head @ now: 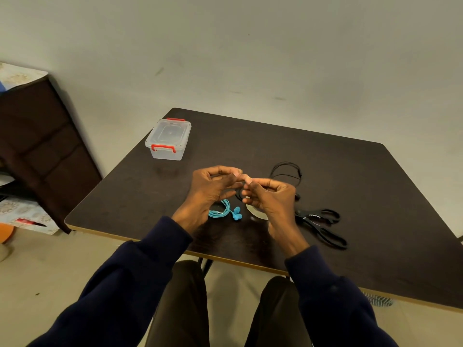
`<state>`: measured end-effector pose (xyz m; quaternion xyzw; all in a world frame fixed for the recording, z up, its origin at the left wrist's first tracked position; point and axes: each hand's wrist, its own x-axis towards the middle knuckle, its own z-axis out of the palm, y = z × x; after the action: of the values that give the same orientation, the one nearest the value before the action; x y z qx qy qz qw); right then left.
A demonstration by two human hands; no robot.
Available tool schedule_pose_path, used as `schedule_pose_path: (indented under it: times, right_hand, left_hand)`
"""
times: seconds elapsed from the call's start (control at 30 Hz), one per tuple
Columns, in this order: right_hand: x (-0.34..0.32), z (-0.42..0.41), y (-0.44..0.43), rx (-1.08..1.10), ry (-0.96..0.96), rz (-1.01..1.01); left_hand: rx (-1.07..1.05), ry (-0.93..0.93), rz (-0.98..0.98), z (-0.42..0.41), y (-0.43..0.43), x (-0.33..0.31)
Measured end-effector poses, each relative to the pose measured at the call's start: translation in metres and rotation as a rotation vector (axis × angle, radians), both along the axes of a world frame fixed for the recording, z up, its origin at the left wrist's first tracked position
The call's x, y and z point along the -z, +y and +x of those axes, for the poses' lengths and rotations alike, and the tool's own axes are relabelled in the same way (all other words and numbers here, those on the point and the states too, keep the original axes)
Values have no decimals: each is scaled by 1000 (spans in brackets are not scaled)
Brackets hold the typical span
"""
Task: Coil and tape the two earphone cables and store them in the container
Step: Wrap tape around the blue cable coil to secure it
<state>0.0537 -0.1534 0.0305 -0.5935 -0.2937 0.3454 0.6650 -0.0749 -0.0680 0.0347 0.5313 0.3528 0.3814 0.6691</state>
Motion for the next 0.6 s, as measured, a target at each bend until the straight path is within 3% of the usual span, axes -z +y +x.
schedule_pose_path:
  times: [0.6]
  right_hand:
    - [0,-12,18,-88,-143,-1]
  left_hand:
    - [-142,-4,-80,-22,4,-1]
